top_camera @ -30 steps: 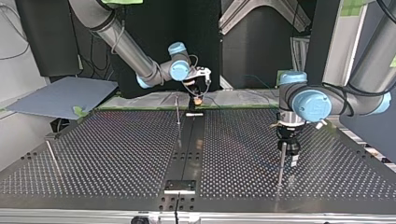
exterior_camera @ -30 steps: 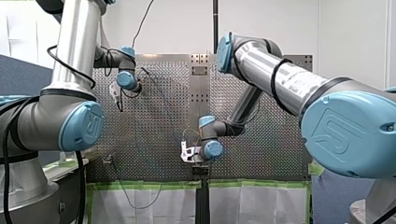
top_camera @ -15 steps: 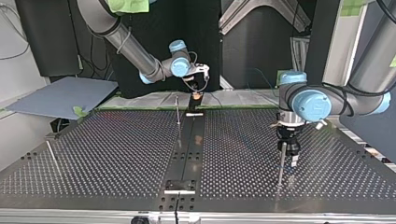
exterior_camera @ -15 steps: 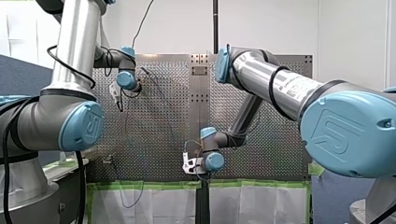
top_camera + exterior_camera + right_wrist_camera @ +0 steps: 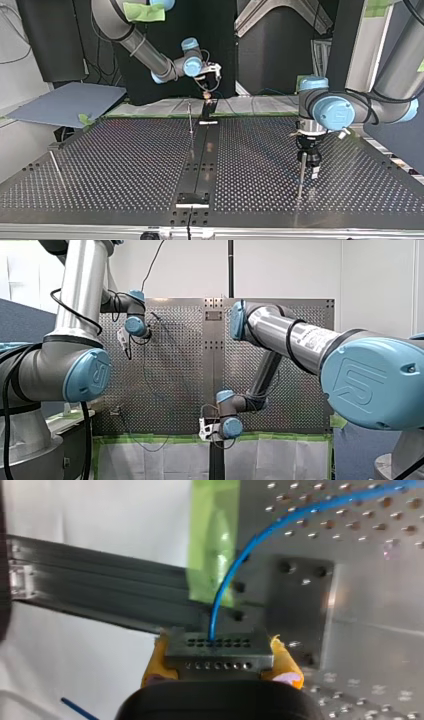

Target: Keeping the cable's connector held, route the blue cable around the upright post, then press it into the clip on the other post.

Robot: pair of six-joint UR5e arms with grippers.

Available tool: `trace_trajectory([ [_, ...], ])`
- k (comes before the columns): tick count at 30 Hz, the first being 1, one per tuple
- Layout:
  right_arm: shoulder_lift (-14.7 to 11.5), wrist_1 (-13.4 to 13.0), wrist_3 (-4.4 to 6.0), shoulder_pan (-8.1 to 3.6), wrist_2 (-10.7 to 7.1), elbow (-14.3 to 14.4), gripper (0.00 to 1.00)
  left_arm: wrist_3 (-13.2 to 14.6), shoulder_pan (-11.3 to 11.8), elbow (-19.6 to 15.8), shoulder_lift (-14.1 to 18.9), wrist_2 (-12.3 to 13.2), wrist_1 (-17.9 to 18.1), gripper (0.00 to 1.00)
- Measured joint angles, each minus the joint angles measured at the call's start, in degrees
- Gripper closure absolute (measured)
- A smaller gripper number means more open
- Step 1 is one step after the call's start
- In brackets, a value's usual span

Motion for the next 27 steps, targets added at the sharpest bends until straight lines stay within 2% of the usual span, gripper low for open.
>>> trace_trajectory([
  [8,0.5,-2.9,1.01,-0.54,0.18,2.7,1.00,0.0,0.0,0.0,0.0,0.0,0.1,0.00],
  [15,0.9,-6.0,2.12,-1.71,0.43,5.5,1.00,0.0,0.1,0.0,0.0,0.0,0.3,0.00],
  [20,1.4,-8.3,2.34,-2.61,0.47,6.8,1.00,0.0,0.1,0.0,0.0,0.0,0.3,0.00],
  [27,4.0,-10.2,2.31,-3.84,0.68,7.1,1.00,0.0,0.2,0.0,0.0,0.0,0.4,0.00],
])
